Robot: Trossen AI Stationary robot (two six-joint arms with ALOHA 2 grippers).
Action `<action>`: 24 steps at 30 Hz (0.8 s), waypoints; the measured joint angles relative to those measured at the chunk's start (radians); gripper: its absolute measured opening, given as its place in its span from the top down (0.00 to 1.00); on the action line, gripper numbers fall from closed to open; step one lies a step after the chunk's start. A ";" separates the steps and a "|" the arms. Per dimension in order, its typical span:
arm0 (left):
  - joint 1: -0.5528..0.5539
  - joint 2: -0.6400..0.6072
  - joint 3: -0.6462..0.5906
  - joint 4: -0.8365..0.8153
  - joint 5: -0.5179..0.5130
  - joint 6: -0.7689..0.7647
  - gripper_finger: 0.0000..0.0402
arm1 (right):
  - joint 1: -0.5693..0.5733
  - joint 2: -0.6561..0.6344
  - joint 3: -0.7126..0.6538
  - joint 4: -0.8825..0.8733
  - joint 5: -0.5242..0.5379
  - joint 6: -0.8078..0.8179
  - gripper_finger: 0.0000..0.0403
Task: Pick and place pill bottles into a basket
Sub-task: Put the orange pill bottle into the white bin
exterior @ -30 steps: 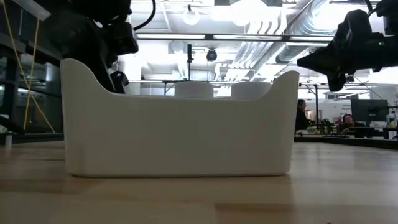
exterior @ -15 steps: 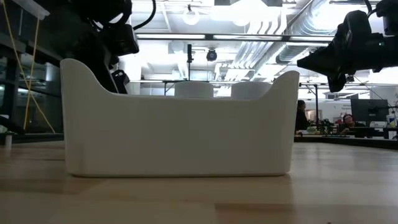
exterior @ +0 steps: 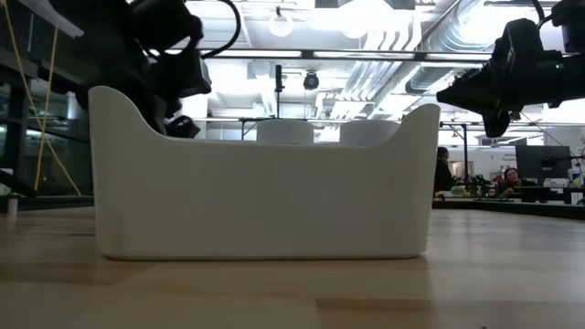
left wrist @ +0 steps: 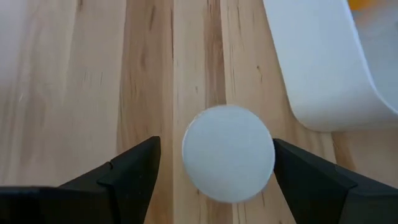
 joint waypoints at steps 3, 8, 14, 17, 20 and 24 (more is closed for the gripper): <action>0.000 0.031 0.000 0.027 0.009 0.010 0.17 | 0.000 0.000 0.000 -0.001 0.000 0.003 1.00; 0.000 0.073 0.000 0.037 0.008 0.013 0.17 | 0.000 0.000 0.000 -0.005 0.000 0.003 0.99; 0.000 0.101 0.000 0.043 -0.002 0.014 0.17 | 0.000 0.000 0.000 -0.006 0.000 0.003 0.99; 0.000 0.104 0.000 0.044 -0.004 0.008 0.17 | 0.000 0.000 0.000 -0.006 0.000 0.003 0.99; 0.000 0.104 0.000 0.044 -0.022 0.006 0.17 | 0.000 0.000 0.000 -0.008 0.000 0.003 1.00; 0.000 0.104 0.000 0.044 -0.029 0.005 0.17 | 0.000 0.000 0.000 -0.008 0.000 0.003 0.99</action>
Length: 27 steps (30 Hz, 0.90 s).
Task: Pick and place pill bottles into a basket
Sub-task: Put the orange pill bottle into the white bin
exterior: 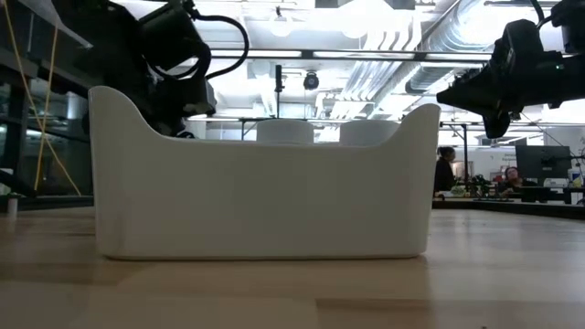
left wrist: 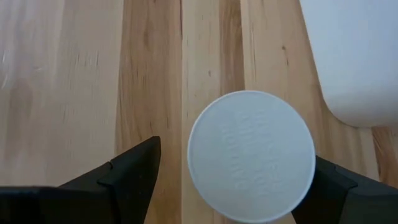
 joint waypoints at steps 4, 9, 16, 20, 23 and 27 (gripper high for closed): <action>0.000 0.000 0.000 -0.001 0.000 0.000 0.20 | 0.000 0.000 0.000 -0.001 -0.002 0.000 1.00; 0.000 0.000 0.000 -0.001 0.000 0.000 0.34 | 0.000 0.000 0.000 -0.001 -0.003 0.000 1.00; 0.000 -0.001 0.000 0.001 0.005 -0.001 0.50 | 0.000 0.000 0.000 -0.012 0.008 0.004 1.00; 0.000 -0.001 0.000 0.000 0.003 -0.018 0.48 | 0.000 0.000 0.000 -0.012 0.008 0.004 1.00; 0.000 -0.001 0.000 0.000 0.002 -0.029 0.45 | 0.000 0.000 0.000 -0.012 0.008 0.004 1.00; 0.000 -0.001 0.000 0.000 0.000 -0.031 0.46 | 0.000 0.000 0.000 -0.012 0.008 0.004 1.00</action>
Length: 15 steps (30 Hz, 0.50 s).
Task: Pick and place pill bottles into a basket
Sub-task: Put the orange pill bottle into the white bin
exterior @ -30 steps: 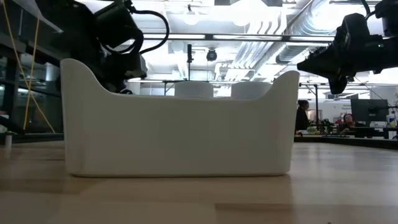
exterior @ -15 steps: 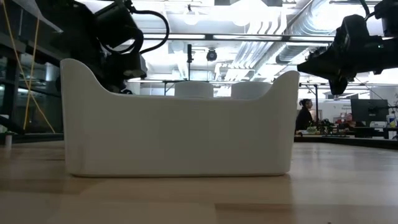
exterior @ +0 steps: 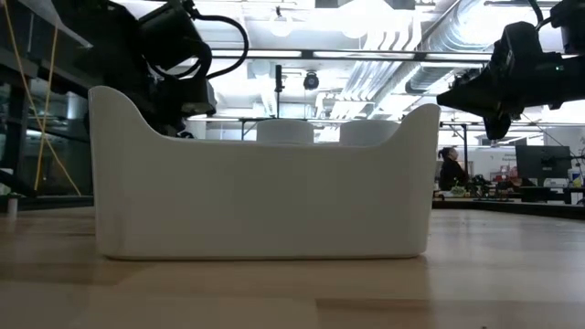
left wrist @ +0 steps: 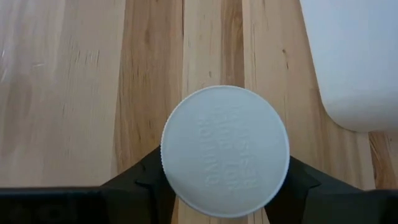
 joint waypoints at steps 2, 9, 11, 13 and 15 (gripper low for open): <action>0.000 0.000 0.000 0.001 -0.001 0.000 0.48 | 0.000 0.000 0.000 0.000 0.000 -0.001 1.00; 0.000 -0.001 0.000 0.000 -0.015 -0.022 0.48 | 0.000 0.000 0.000 0.000 0.000 -0.003 1.00; 0.000 -0.001 0.000 0.000 -0.023 -0.030 0.48 | 0.000 0.000 0.000 0.000 0.000 -0.003 1.00; 0.000 -0.001 0.009 -0.013 -0.026 -0.031 0.48 | 0.000 0.000 0.000 0.000 0.000 -0.003 1.00; 0.000 -0.001 0.027 -0.020 -0.027 -0.031 0.48 | 0.000 0.000 0.000 0.000 0.000 -0.003 1.00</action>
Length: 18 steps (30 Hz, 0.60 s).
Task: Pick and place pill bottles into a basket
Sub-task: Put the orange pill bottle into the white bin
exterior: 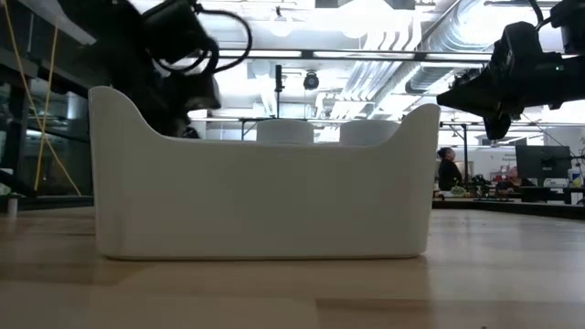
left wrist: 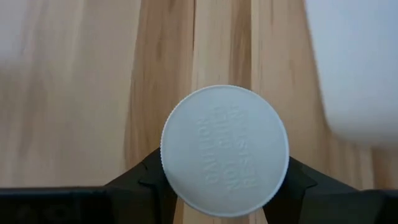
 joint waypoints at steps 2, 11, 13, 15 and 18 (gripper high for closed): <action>0.000 0.000 0.023 0.004 -0.003 0.001 0.48 | 0.000 0.000 0.000 0.000 0.000 0.000 1.00; -0.006 0.000 0.192 -0.154 -0.027 0.009 0.48 | 0.000 0.000 0.000 0.000 0.000 0.000 1.00; -0.020 0.000 0.232 -0.185 -0.028 0.010 0.48 | 0.000 0.000 0.000 0.000 0.000 0.000 1.00; -0.042 0.000 0.262 -0.190 -0.028 0.013 0.48 | 0.000 0.000 0.000 0.000 0.000 0.000 1.00; -0.082 0.000 0.293 -0.190 -0.041 0.015 0.48 | 0.000 0.000 0.000 0.000 0.000 0.000 1.00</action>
